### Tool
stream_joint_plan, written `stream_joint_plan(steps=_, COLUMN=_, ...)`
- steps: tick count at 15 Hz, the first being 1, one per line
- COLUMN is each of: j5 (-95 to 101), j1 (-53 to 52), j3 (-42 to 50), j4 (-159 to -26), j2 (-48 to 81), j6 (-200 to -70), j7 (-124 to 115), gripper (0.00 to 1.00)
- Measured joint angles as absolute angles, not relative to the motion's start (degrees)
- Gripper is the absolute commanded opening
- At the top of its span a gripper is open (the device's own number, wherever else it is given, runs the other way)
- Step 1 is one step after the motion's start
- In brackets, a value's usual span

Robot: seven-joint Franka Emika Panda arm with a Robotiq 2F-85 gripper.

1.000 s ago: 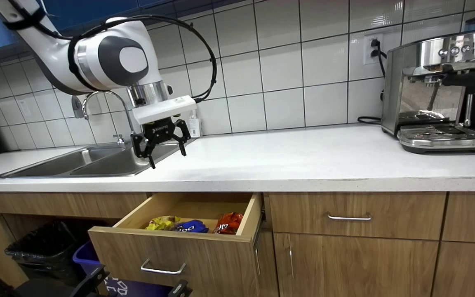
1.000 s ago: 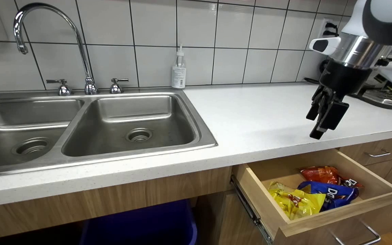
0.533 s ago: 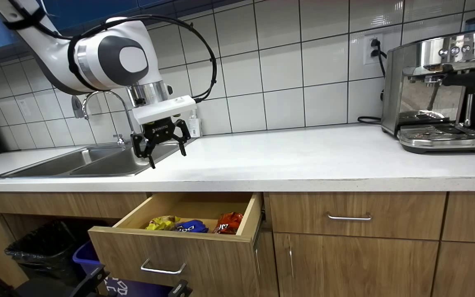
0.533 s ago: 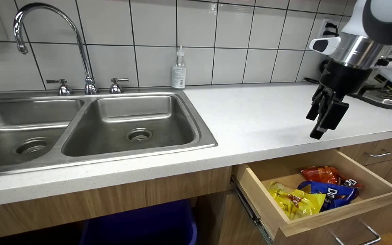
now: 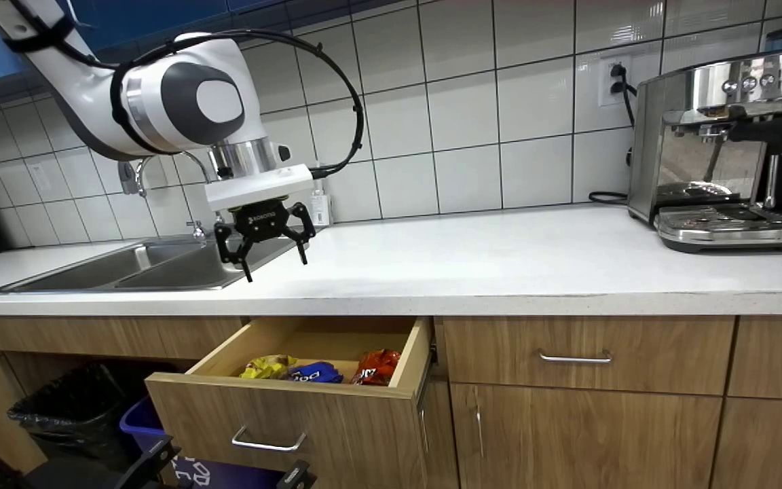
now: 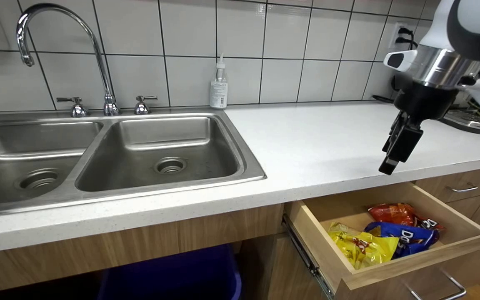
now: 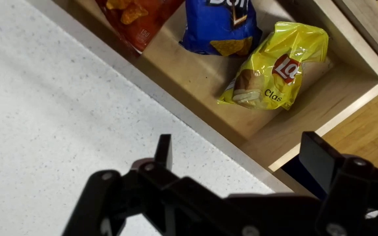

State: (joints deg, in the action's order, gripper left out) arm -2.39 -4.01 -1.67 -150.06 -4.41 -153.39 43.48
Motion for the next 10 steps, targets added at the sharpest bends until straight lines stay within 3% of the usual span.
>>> stream_joint_plan(steps=10, j5=0.15, j1=-3.84, j3=-1.62, j4=-153.73, j2=-9.24, j6=-151.78, j7=16.09, gripper=1.0)
